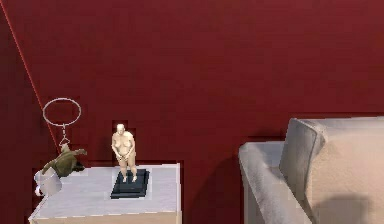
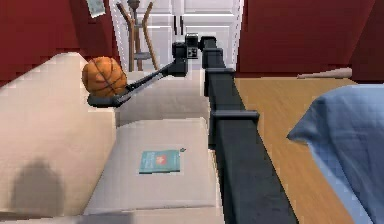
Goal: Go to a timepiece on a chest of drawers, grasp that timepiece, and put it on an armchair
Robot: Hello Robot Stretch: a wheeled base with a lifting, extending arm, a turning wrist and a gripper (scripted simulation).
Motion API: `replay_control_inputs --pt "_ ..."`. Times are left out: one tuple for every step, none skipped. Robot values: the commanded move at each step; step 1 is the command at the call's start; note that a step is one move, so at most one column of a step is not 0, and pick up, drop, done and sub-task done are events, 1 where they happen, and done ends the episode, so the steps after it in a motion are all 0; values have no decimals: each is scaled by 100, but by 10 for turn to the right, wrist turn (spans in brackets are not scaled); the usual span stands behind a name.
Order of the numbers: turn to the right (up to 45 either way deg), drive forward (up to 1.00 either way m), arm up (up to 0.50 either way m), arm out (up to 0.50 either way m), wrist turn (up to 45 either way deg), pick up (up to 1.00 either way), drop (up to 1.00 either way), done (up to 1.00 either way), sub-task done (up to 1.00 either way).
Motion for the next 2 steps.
replay_control_inputs --pt "0 0 0 0 240 0 0 0 0" --pt "0 0 -22 0 0 0 0 0 0"
